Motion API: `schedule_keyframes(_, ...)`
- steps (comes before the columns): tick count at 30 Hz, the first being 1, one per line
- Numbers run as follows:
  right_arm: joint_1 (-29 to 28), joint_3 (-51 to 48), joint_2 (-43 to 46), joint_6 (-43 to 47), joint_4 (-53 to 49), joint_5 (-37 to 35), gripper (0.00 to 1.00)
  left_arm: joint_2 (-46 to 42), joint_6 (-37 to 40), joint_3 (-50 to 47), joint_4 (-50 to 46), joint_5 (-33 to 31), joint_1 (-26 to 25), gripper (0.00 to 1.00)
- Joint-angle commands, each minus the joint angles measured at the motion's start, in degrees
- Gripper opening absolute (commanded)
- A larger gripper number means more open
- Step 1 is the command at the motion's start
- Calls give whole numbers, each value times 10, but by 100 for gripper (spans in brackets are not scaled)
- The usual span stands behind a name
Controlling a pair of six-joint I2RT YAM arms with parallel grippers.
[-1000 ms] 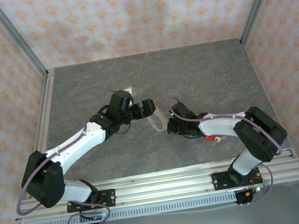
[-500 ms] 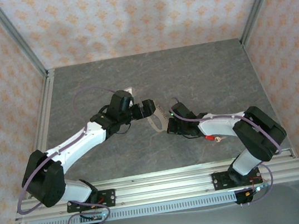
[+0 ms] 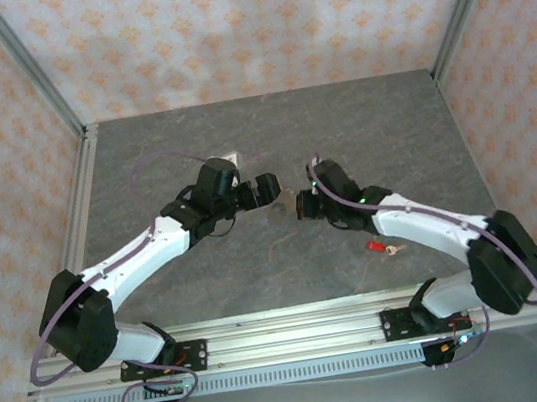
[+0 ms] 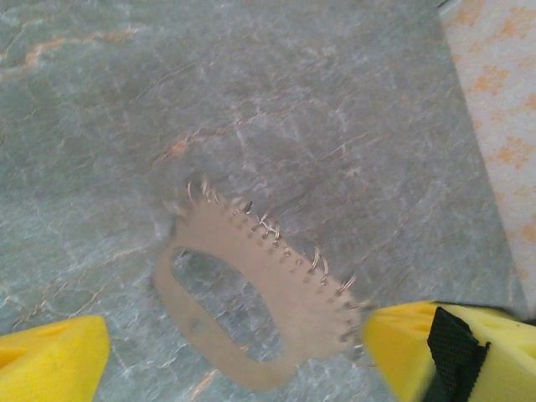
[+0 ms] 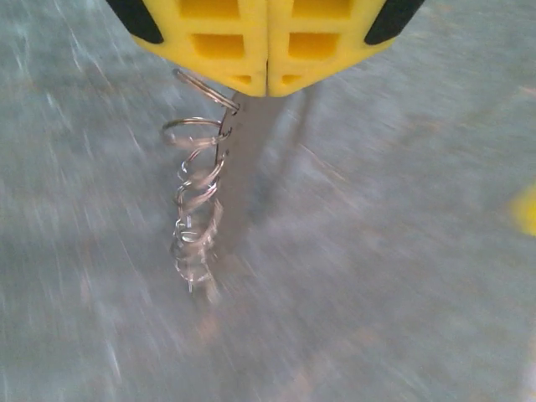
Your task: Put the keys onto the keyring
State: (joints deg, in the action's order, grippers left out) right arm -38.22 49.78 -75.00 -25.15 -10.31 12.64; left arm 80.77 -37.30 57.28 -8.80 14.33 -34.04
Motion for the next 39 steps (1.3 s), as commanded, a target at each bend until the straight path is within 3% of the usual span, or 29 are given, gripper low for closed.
schedule_keyframes(1, 25, 42, 42, 79, -16, 3, 0, -28, 3, 32, -12, -22, -2, 100)
schedule_keyframes(8, 82, 38, 70, 106, 104, 108, 0, -69, 15, 59, -19, -73, -2, 100)
schedule_keyframes(12, 109, 15, 91, 83, 203, 183, 0, -83, 56, 73, -21, -64, 1, 100)
schedule_keyframes(19, 134, -1, 86, 13, 314, 289, 0, -99, 76, 65, 36, 29, 31, 99)
schedule_keyframes(29, 148, -24, 86, -108, 464, 371, 0, -129, 57, 45, 117, 134, 59, 94)
schedule_keyframes(35, 147, -26, 75, -161, 534, 401, 0, -133, 39, 31, 171, 191, 59, 85)
schedule_keyframes(39, 147, -20, 53, -175, 551, 416, 0, -125, 16, 23, 210, 210, 59, 72)
